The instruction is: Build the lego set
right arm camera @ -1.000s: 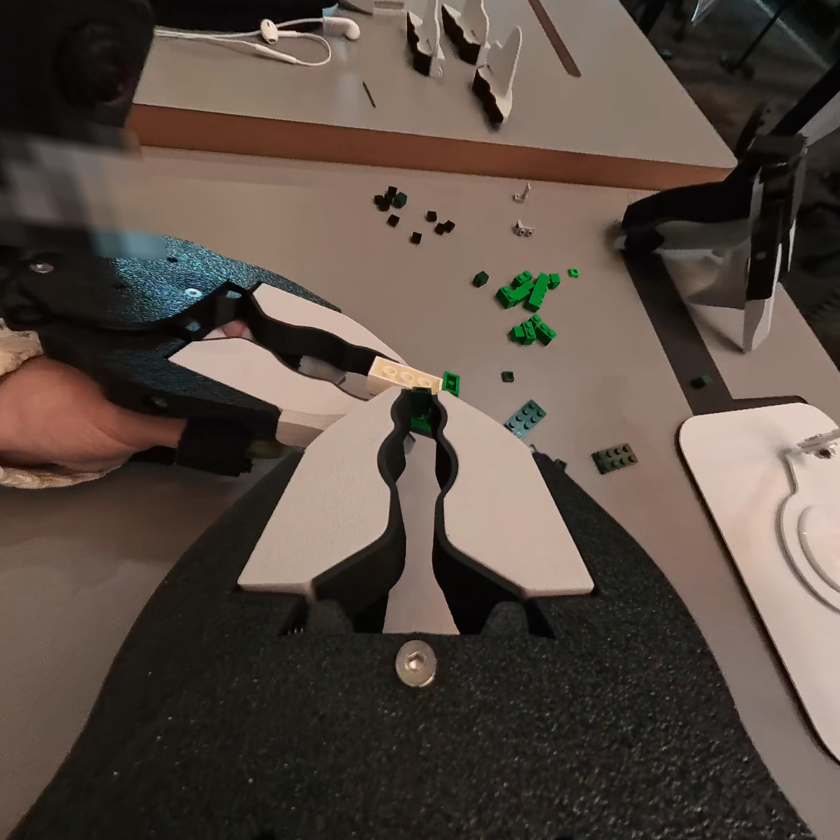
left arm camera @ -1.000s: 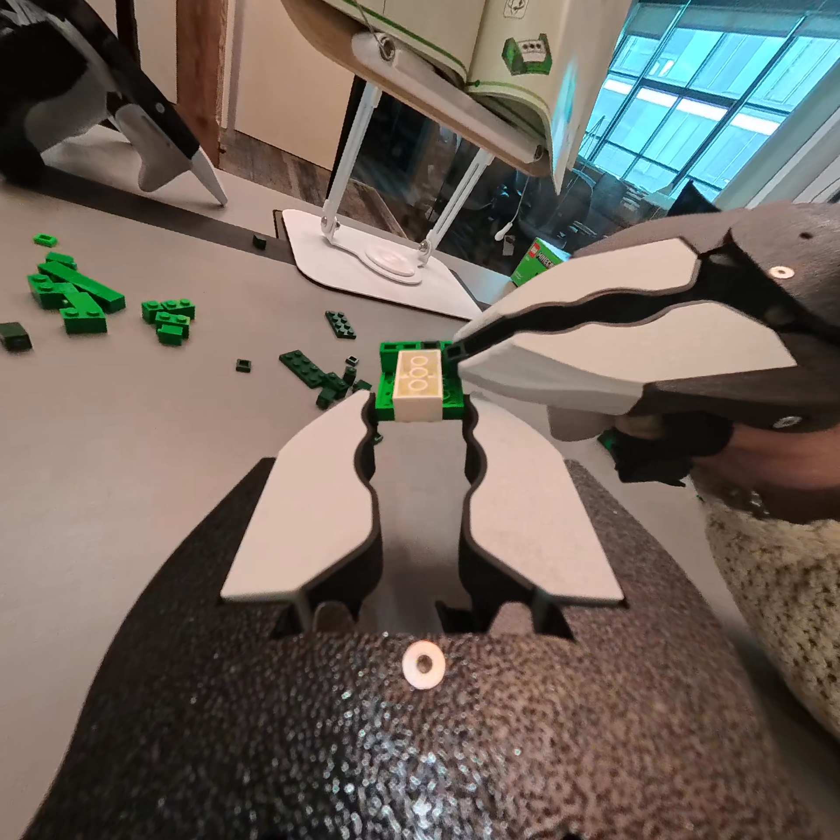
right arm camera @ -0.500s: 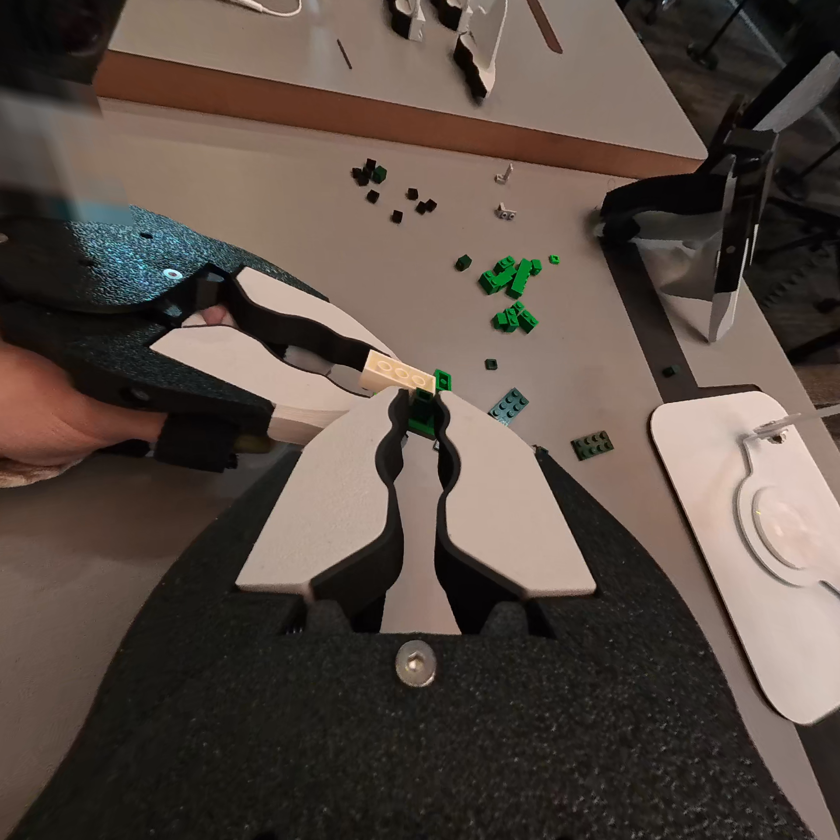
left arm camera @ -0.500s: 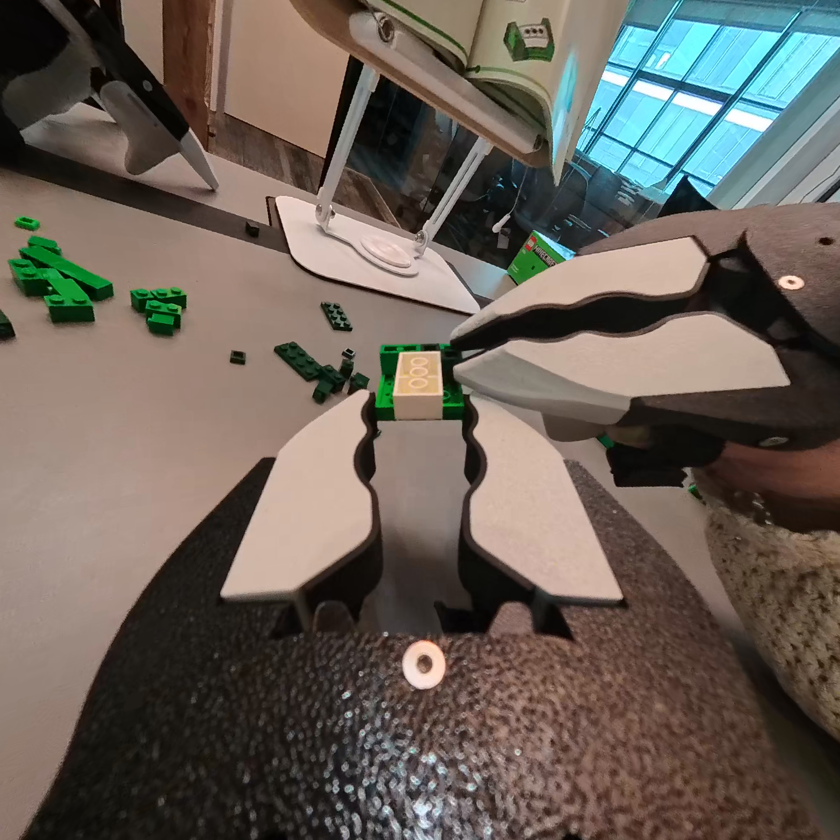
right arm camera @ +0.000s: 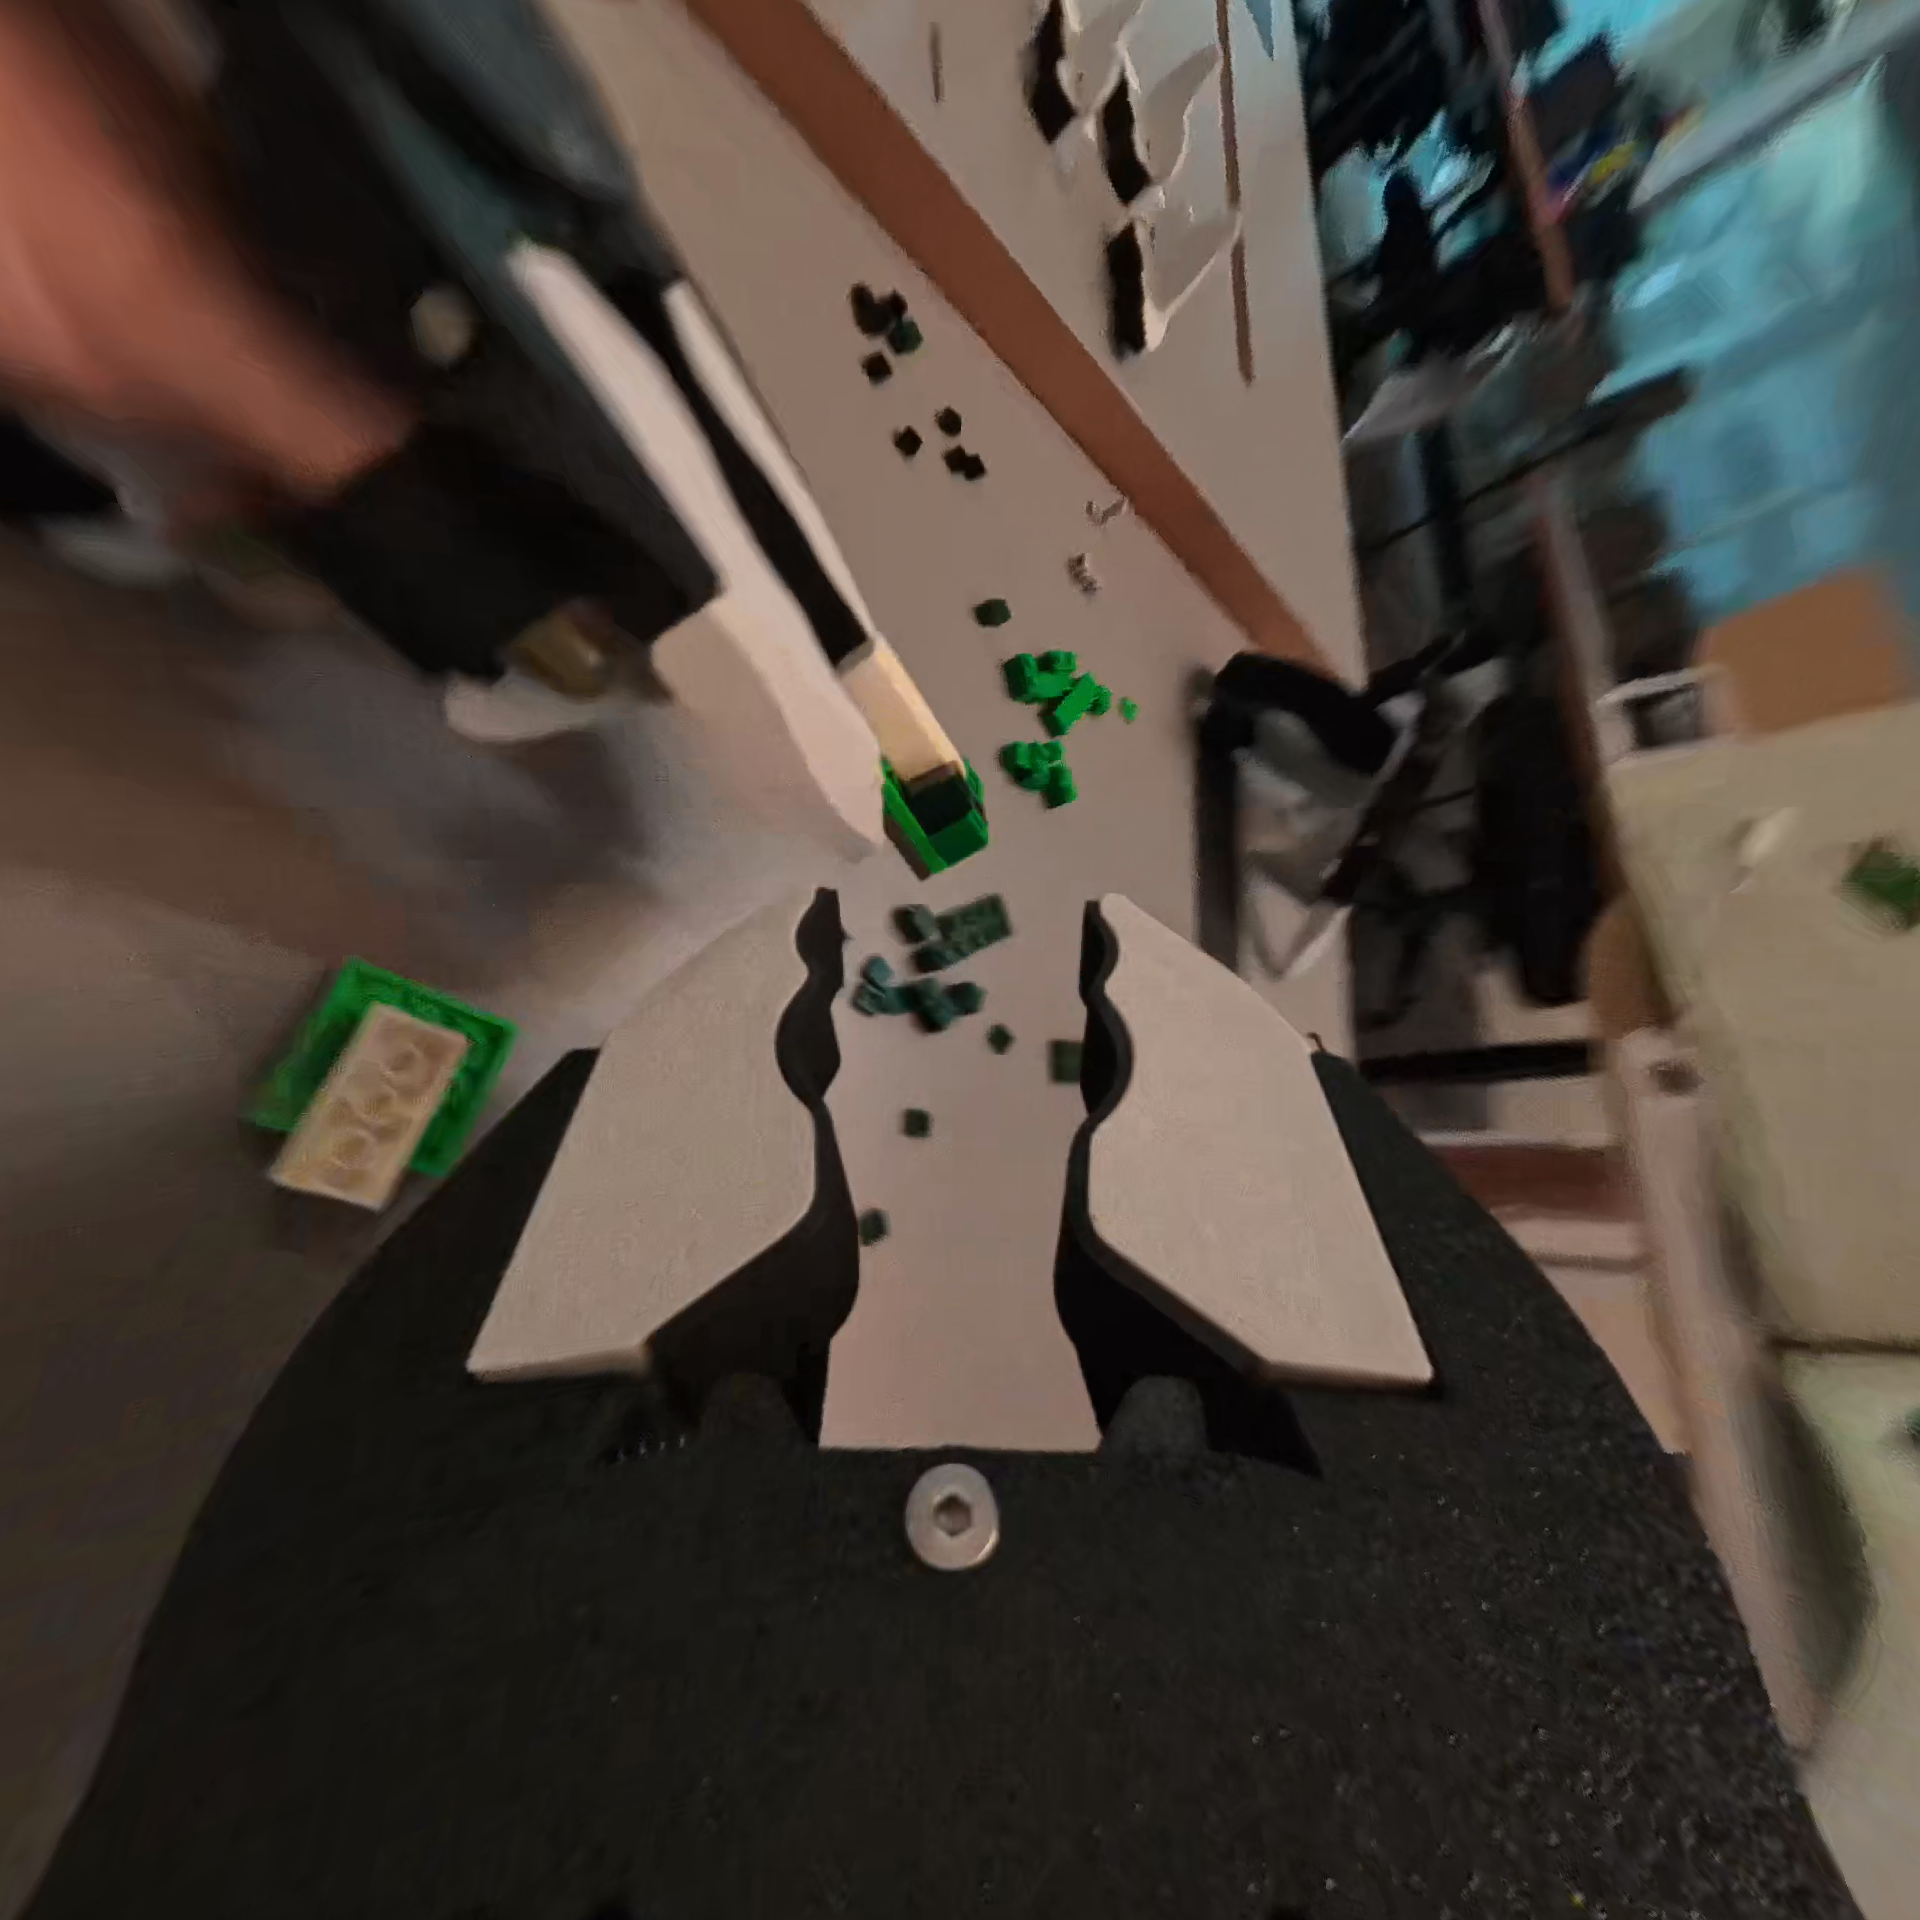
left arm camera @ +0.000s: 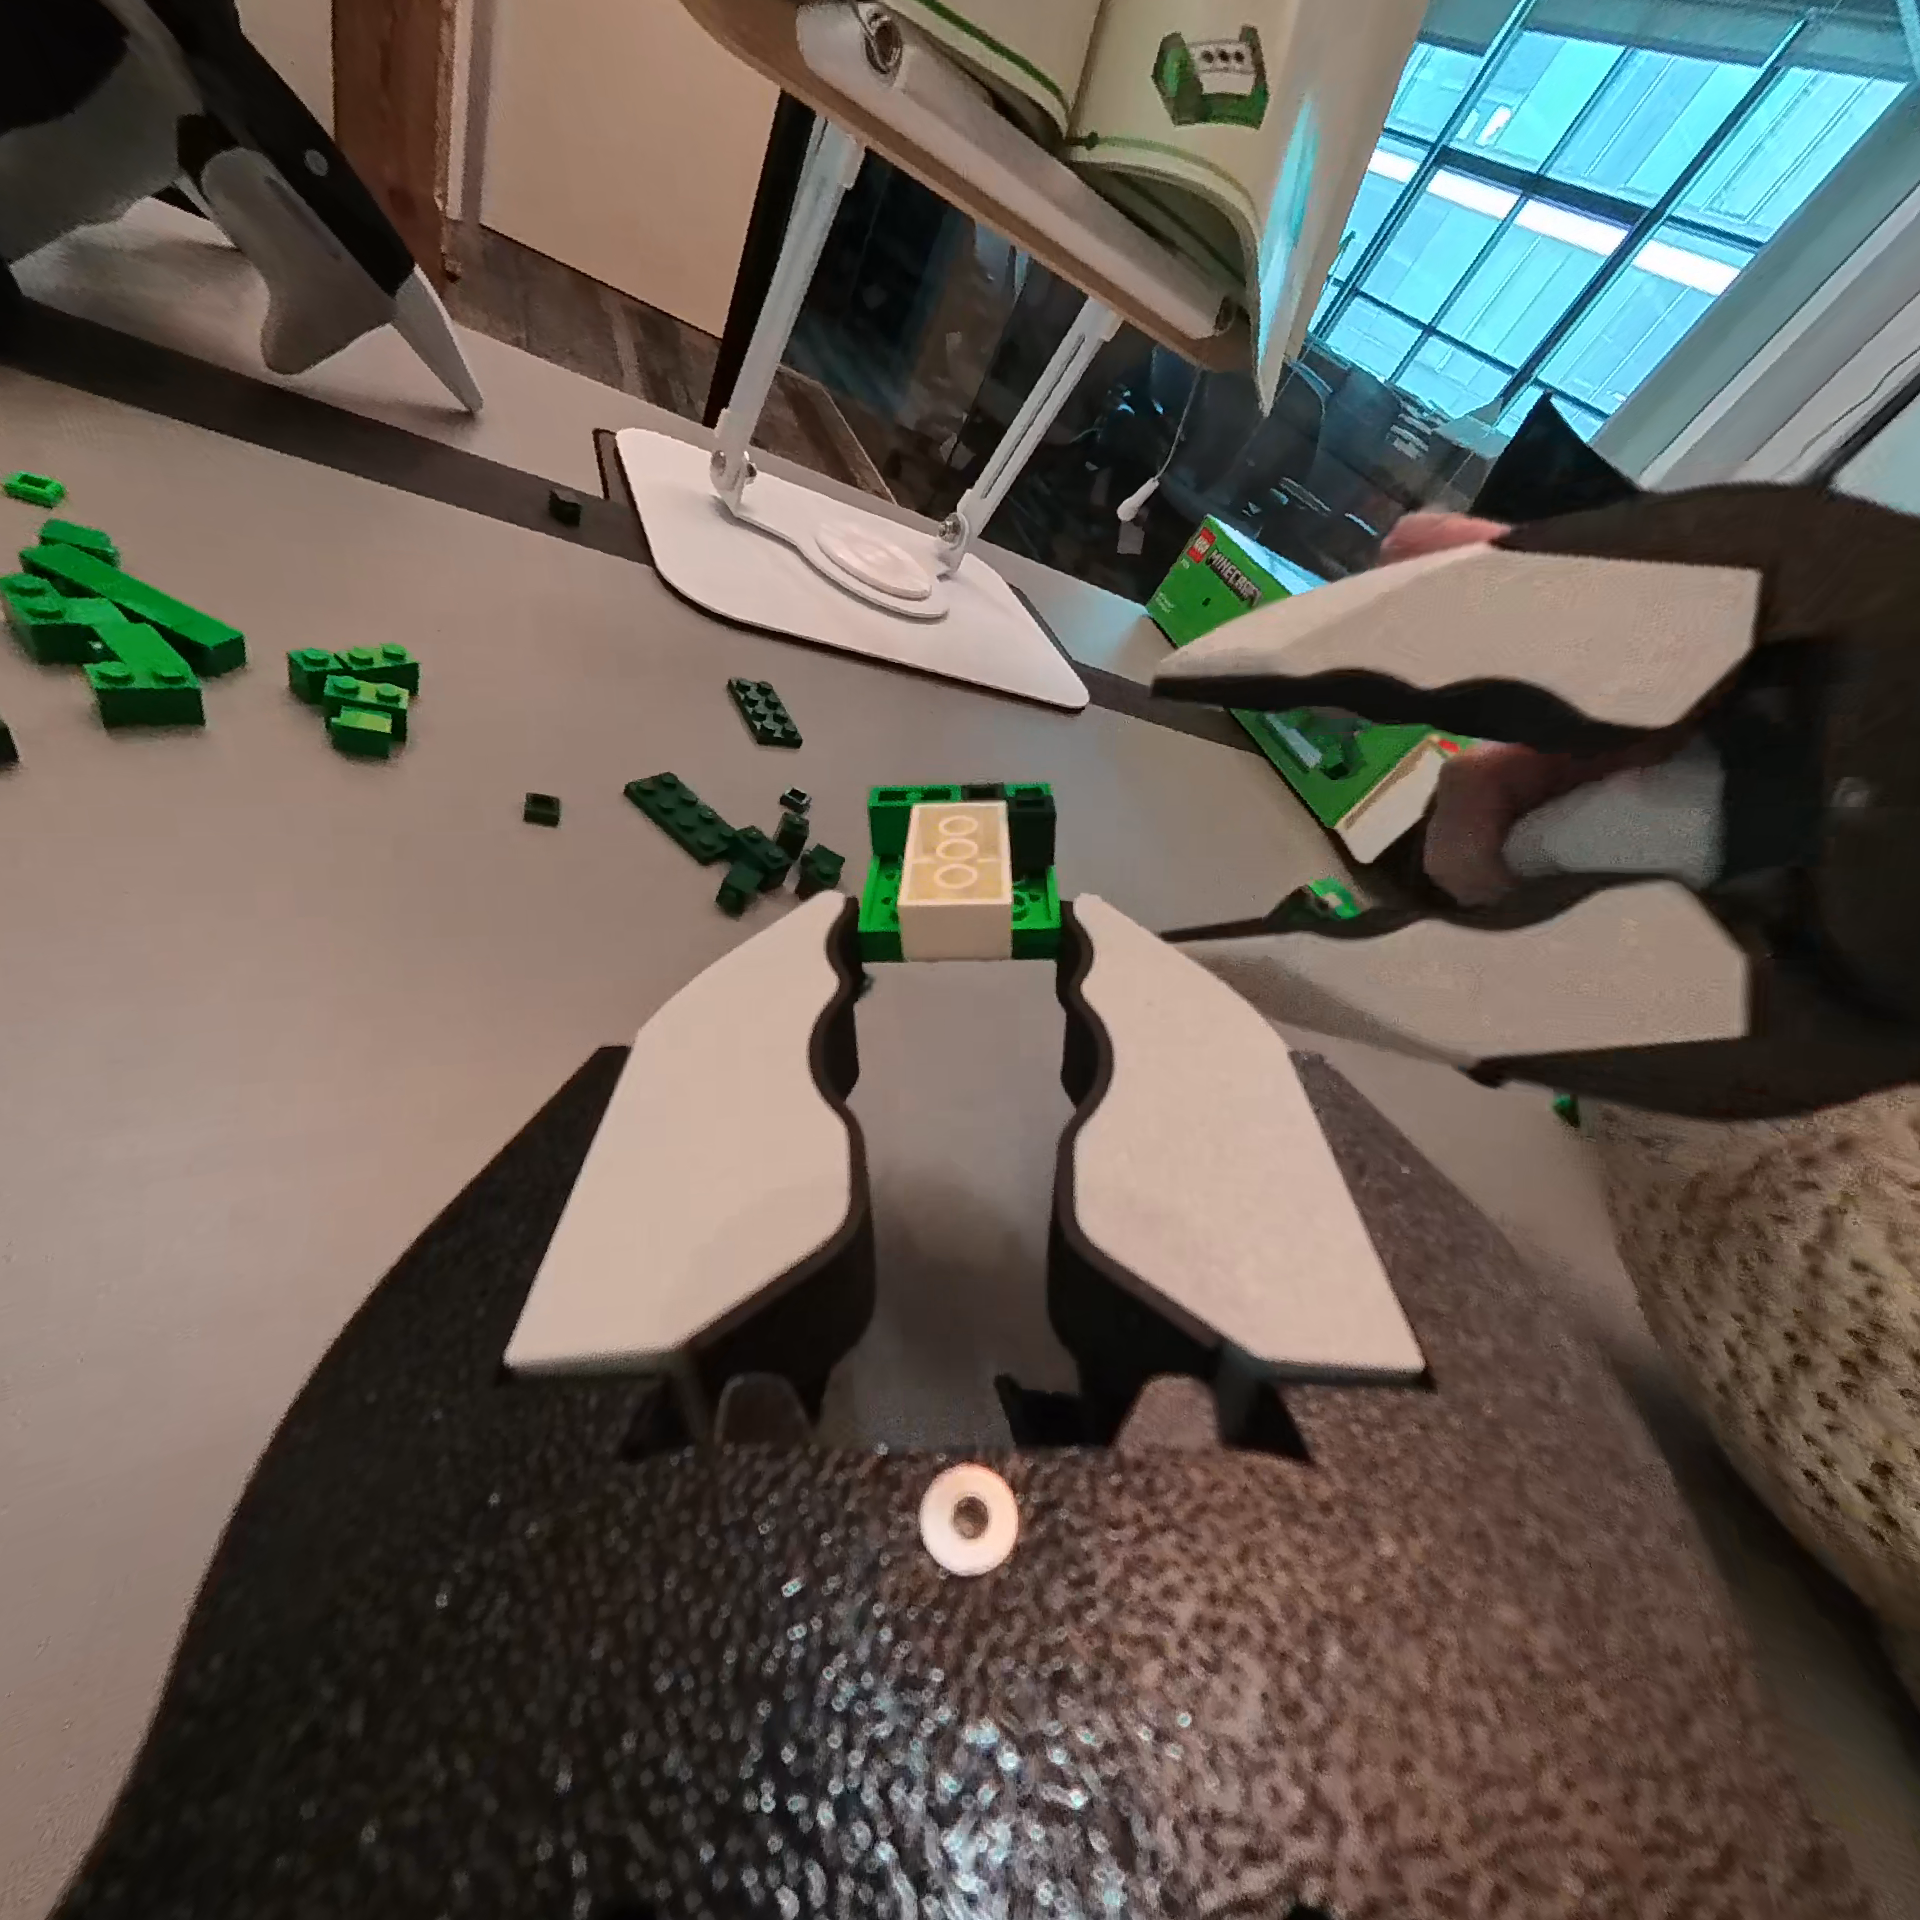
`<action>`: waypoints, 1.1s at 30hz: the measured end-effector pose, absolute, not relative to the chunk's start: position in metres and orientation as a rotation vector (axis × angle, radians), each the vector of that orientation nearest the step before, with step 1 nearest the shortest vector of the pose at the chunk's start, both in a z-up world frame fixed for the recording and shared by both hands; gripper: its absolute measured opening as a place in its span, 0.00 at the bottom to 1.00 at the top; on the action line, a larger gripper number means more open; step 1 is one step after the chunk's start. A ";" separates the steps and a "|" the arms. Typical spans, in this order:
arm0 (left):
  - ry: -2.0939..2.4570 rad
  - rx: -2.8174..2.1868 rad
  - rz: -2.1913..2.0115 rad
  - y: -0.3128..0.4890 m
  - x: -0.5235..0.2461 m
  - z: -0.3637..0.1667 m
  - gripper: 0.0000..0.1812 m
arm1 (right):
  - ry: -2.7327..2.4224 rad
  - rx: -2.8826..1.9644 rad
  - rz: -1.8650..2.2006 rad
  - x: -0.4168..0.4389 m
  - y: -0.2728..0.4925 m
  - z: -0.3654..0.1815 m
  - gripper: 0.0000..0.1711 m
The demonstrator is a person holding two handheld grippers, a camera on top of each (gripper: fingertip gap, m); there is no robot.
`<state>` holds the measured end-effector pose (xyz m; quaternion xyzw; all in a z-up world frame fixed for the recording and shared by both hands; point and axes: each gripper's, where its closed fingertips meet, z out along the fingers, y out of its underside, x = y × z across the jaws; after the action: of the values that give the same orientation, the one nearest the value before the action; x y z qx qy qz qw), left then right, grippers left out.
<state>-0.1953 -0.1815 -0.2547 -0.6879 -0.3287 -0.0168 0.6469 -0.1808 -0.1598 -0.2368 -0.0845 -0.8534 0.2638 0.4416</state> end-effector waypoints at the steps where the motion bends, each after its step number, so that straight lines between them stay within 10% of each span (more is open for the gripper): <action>1: -0.741 -1.568 -0.044 -0.181 -0.194 -0.255 0.20 | -2.080 -0.108 0.579 -0.181 -0.160 -0.238 0.25; 33: -0.608 -1.579 -0.054 -0.178 -0.187 -0.247 0.19 | -1.886 0.086 0.463 -0.190 -0.170 -0.251 0.18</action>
<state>-0.1874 -0.1778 -0.2469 -0.6986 -0.2692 -0.0240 0.6625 -0.1899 -0.1698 -0.2508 0.0365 -0.8013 0.1967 0.5638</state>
